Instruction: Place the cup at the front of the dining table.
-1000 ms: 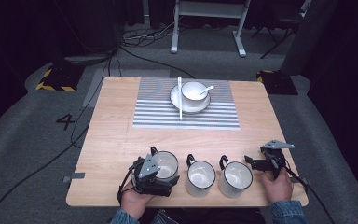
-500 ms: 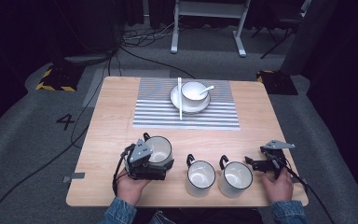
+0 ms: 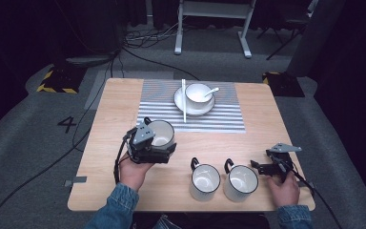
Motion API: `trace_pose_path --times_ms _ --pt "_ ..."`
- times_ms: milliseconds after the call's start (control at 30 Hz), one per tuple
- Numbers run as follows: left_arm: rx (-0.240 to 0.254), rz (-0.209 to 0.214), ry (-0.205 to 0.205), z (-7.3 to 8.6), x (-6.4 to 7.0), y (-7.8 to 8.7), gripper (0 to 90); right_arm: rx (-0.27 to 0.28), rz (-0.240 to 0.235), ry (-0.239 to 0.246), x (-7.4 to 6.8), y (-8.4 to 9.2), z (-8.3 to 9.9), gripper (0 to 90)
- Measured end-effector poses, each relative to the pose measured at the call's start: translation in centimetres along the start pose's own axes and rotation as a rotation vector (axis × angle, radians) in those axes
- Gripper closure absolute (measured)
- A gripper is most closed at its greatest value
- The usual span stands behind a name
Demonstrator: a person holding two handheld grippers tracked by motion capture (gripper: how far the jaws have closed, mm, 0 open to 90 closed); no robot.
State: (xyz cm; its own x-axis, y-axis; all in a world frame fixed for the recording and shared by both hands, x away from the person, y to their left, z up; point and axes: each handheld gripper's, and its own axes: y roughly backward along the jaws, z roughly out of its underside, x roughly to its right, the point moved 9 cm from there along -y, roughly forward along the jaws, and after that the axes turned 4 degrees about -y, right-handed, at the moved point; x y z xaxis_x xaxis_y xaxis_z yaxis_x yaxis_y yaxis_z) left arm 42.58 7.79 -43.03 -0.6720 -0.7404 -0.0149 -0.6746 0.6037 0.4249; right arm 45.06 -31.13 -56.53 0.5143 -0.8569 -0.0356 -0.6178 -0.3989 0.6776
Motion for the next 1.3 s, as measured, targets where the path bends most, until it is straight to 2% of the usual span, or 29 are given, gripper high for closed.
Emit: trace_pose_path --times_ms 200,300,433,600,700,833,900,1000,1133,1233,1300 --pt "0.013 -0.018 -0.002 -1.6 -1.5 -0.5 3.0 -0.005 0.009 -0.01 0.0 0.0 0.0 9.8" --pt "0.013 -0.036 -0.02 -2.2 -2.5 -1.0 3.0 -0.005 0.016 -0.006 0.1 -0.1 0.0 9.8" --pt "0.008 -0.038 0.0 -2.7 -3.5 -2.0 3.0 -0.005 0.016 -0.006 0.1 -0.1 0.0 9.7" --pt "0.006 -0.049 -0.015 -3.6 -4.7 -3.0 3.0 -0.005 0.016 -0.006 0.1 -0.1 0.0 9.8" --pt "0.02 -0.043 0.003 -4.4 -5.4 -3.6 3.0 -0.005 0.016 -0.006 0.1 -0.1 0.0 9.8" --pt "0.042 -0.054 0.017 -5.3 -6.6 -4.5 3.0 -0.005 0.016 -0.006 0.1 -0.1 0.0 9.7" --pt "0.051 -0.052 0.043 -5.7 -7.0 -5.1 2.9 -0.005 0.016 -0.006 0.1 -0.1 0.0 9.8" --pt "0.061 -0.076 0.062 -6.2 -8.1 -6.0 3.0 -0.005 0.016 -0.007 0.1 -0.1 0.0 9.8" --pt "0.058 -0.088 0.046 -6.7 -9.1 -7.2 3.0 -0.005 0.016 -0.006 0.1 -0.1 0.0 9.8" --pt "0.032 -0.106 0.017 -6.6 -9.9 -7.7 3.0 -0.005 0.016 -0.006 0.1 -0.1 0.0 9.8" --pt "0.024 -0.098 0.025 -6.5 -10.2 -8.1 3.0 -0.005 0.016 -0.006 0.1 -0.1 0.0 9.7"
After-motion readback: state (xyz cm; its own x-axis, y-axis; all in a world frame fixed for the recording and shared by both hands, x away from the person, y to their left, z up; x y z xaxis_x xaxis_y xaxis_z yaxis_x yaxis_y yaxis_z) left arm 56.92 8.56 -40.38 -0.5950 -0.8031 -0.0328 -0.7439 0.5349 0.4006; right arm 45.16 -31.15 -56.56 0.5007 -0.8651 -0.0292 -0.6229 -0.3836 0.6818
